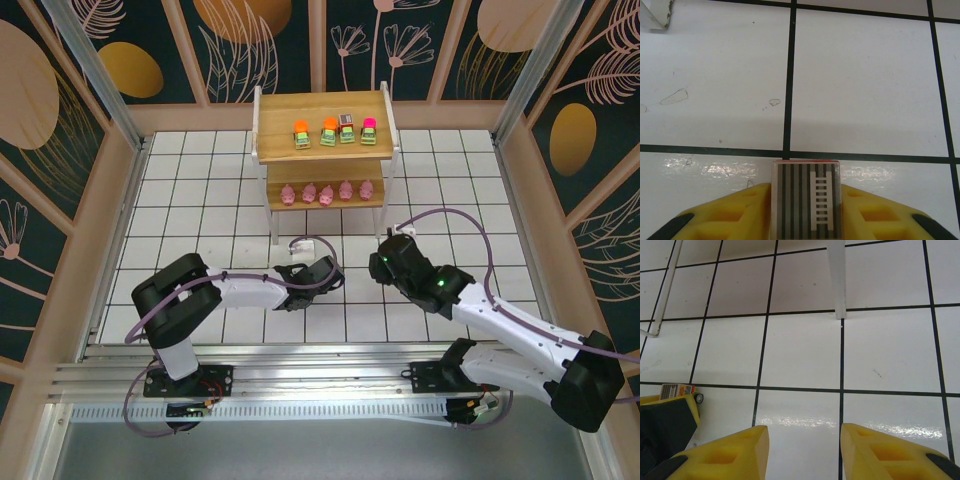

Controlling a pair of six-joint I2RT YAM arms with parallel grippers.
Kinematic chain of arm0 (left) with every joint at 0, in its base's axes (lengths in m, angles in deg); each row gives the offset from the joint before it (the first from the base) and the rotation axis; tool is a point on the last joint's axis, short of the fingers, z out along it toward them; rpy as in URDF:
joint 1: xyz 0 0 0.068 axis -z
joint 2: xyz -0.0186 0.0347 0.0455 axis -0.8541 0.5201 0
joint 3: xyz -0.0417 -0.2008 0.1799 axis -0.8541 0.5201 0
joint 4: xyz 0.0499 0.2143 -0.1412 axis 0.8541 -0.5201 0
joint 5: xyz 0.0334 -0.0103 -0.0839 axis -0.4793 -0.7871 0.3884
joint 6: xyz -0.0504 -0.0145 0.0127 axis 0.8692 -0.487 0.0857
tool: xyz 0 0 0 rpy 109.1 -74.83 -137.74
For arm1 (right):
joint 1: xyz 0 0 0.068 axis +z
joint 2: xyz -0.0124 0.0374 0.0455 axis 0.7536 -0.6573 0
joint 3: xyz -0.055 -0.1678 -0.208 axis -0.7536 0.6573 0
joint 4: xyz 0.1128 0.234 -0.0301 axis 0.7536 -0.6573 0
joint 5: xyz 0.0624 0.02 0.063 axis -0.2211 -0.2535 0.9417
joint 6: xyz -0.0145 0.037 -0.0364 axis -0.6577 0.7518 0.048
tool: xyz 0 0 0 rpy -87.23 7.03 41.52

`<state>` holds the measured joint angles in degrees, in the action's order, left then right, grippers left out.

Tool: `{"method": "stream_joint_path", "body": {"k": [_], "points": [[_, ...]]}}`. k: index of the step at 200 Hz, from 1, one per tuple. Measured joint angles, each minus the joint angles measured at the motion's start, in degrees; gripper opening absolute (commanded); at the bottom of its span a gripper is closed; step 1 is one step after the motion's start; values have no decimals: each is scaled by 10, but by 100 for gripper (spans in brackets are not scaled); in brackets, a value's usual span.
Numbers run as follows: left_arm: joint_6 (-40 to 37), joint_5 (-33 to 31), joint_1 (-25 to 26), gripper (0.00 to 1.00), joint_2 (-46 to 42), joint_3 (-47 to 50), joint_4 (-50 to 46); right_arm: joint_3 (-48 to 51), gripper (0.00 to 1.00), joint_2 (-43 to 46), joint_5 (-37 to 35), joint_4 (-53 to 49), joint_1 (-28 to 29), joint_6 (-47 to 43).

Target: Place and organize the plastic toys onto the shelf

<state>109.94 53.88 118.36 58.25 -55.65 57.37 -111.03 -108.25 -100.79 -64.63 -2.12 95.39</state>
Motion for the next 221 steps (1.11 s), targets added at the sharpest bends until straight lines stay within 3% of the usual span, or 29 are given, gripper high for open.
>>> {"method": "stream_joint_path", "body": {"k": [69, 144, 221], "points": [[-8, -2, 0, 13, 0, -2, 1, 10, 40, 12, 3, 6, -1, 0], [-28, -5, 0, 13, -49, -3, -18, 28, 40, 15, 11, 17, -5, 0], [-54, -32, 11, 14, -140, -55, -110, 66, 40, 15, 23, 46, -30, 0]]}}
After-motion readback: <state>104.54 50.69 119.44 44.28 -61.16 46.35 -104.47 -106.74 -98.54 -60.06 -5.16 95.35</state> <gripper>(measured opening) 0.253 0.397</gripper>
